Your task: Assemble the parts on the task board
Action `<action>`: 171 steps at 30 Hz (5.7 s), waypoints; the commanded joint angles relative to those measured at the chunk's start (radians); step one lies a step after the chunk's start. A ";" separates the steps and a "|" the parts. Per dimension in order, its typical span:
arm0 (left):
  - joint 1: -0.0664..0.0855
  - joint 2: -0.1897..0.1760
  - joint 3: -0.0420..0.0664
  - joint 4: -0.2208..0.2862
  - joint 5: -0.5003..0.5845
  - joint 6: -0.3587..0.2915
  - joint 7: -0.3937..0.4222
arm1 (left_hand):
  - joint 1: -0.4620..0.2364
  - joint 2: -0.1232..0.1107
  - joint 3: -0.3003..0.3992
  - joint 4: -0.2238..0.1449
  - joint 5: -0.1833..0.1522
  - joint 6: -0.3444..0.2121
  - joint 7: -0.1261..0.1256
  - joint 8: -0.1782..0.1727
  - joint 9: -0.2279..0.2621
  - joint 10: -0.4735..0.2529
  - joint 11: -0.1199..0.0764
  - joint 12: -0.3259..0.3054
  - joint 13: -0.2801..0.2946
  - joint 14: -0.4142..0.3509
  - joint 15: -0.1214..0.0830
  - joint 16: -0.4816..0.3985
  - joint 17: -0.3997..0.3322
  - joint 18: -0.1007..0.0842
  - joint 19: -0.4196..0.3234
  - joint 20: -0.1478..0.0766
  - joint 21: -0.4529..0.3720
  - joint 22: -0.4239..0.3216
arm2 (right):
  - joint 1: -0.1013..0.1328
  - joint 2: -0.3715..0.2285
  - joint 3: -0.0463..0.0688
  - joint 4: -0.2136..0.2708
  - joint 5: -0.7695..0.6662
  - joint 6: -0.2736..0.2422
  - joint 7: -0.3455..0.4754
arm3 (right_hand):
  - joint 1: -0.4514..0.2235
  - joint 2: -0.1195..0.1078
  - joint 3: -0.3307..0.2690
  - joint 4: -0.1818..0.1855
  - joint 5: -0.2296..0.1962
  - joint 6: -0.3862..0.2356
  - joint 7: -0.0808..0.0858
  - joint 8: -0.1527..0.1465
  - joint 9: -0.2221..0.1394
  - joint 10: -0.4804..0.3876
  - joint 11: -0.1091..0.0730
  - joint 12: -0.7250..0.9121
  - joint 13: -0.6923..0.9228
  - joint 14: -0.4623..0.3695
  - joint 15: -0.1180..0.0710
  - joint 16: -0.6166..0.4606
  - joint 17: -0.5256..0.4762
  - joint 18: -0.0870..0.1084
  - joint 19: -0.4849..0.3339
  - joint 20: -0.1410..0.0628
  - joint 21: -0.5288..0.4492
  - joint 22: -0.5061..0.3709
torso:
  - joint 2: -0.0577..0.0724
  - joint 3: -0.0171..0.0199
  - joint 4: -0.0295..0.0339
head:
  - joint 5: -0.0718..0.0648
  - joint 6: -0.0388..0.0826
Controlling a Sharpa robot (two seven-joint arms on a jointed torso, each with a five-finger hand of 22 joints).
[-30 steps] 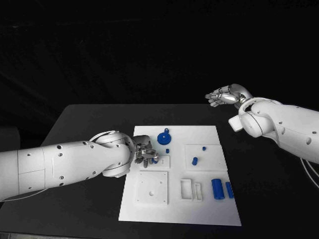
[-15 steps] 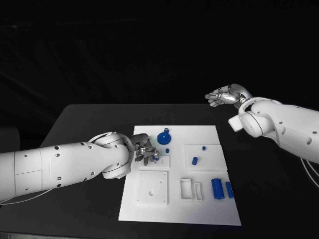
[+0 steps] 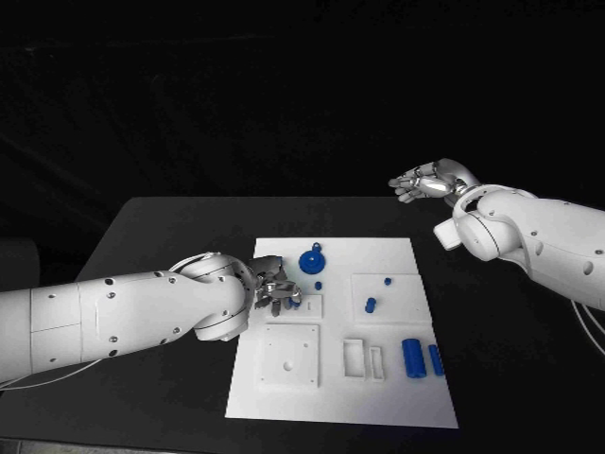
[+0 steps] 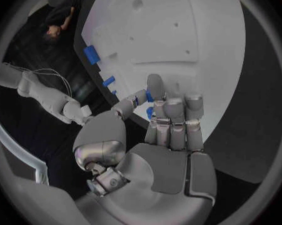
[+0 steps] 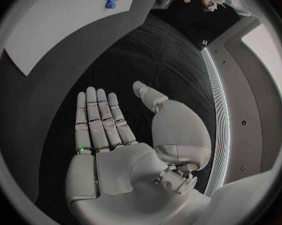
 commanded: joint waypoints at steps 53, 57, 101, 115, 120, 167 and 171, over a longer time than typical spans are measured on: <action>-0.018 0.011 0.001 -0.027 -0.015 0.113 -0.013 | 0.004 0.026 0.021 -0.011 -0.019 0.070 -0.067 -0.015 0.007 -0.040 -0.025 0.014 -0.014 0.082 -0.073 0.035 -0.017 0.025 0.016 -0.114 0.018 0.016 | 0.000 -0.004 0.001 0.019 -0.001 0.011 0.005 | 0.010 0.001 -0.006 0.001 0.021 -0.006 0.003 0.011 -0.010 0.016 0.004 -0.022 -0.017 -0.002 0.004 -0.001 -0.015 0.000 -0.018 0.004 -0.008 0.007 | 0.001 -0.0011 0.0008 | -0.006 -0.003; -0.018 0.011 0.001 -0.031 -0.004 0.125 -0.014 | 0.002 0.027 0.021 -0.012 -0.019 0.071 -0.068 -0.015 0.007 -0.039 -0.025 0.016 -0.015 0.082 -0.073 0.037 -0.018 0.025 0.016 -0.114 0.019 0.016 | 0.000 -0.004 0.001 0.017 -0.001 0.012 0.004 | 0.011 0.001 -0.006 0.001 0.021 -0.006 0.003 0.012 -0.010 0.016 0.004 -0.023 -0.017 -0.002 0.004 -0.001 -0.016 0.001 -0.018 0.004 -0.009 0.007 | 0.001 -0.0012 0.0002 | -0.007 -0.003; 0.026 0.043 0.004 -0.075 0.083 0.309 -0.029 | -0.029 0.050 0.029 -0.015 -0.005 0.085 -0.073 -0.012 0.021 -0.038 -0.030 0.047 -0.015 0.073 -0.077 0.060 -0.039 0.024 -0.004 -0.109 0.025 0.017 | 0.000 0.001 0.001 0.012 -0.001 0.019 -0.002 | 0.017 0.000 -0.012 -0.009 0.040 -0.008 0.004 0.015 -0.018 0.023 0.005 -0.035 -0.026 -0.005 0.005 0.002 -0.026 0.003 -0.023 0.007 -0.011 0.012 | 0.001 0.0001 -0.0009 | -0.007 -0.004; 0.027 0.048 0.006 -0.078 0.087 0.264 -0.013 | -0.049 0.057 0.027 -0.012 -0.019 0.096 -0.077 -0.009 0.027 -0.034 -0.034 0.065 -0.012 0.073 -0.080 0.071 -0.045 0.024 -0.004 -0.108 0.025 0.014 | 0.000 0.003 0.001 0.011 -0.001 0.020 0.000 | 0.015 0.000 -0.018 -0.012 0.064 -0.008 0.004 0.017 -0.022 0.026 0.005 -0.041 -0.028 -0.005 0.006 0.004 -0.031 0.005 -0.024 0.010 -0.013 0.015 | 0.001 -0.0001 -0.0004 | -0.009 -0.001; 0.028 0.050 0.007 -0.082 0.087 0.265 -0.015 | -0.054 0.059 0.026 -0.011 -0.020 0.098 -0.078 -0.008 0.028 -0.034 -0.035 0.070 -0.011 0.073 -0.081 0.073 -0.047 0.024 -0.003 -0.108 0.025 0.013 | 0.000 0.003 0.001 0.011 -0.001 0.021 -0.001 | 0.015 0.000 -0.018 -0.012 0.066 -0.008 0.004 0.018 -0.023 0.027 0.005 -0.041 -0.028 -0.005 0.006 0.004 -0.032 0.005 -0.024 0.010 -0.013 0.015 | 0.001 -0.0003 0.0002 | -0.009 -0.001; 0.038 0.064 0.009 -0.121 0.065 0.365 -0.028 | -0.071 0.067 0.025 -0.006 0.008 0.137 -0.092 0.009 0.045 -0.036 -0.047 0.150 0.009 0.071 -0.091 0.115 -0.059 0.024 0.002 -0.107 0.026 0.010 | 0.000 -0.007 0.000 0.019 0.004 0.024 -0.011 | 0.050 0.009 0.000 -0.041 0.125 -0.012 0.006 0.023 -0.036 0.032 0.006 -0.059 -0.029 -0.011 0.008 0.009 -0.048 0.010 -0.030 0.016 -0.019 0.021 | 0.001 -0.0006 0.0005 | -0.010 -0.010; 0.039 0.068 0.010 -0.125 0.079 0.373 -0.032 | -0.077 0.068 0.021 -0.004 0.005 0.138 -0.093 0.011 0.046 -0.037 -0.047 0.158 0.011 0.070 -0.092 0.120 -0.059 0.024 0.003 -0.107 0.027 0.010 | 0.000 -0.007 0.000 0.019 0.004 0.025 -0.011 | 0.052 0.009 0.004 -0.044 0.145 -0.013 0.006 0.024 -0.038 0.034 0.007 -0.061 -0.028 -0.011 0.008 0.010 -0.051 0.011 -0.030 0.018 -0.020 0.023 | 0.001 -0.0008 0.0008 | -0.010 -0.010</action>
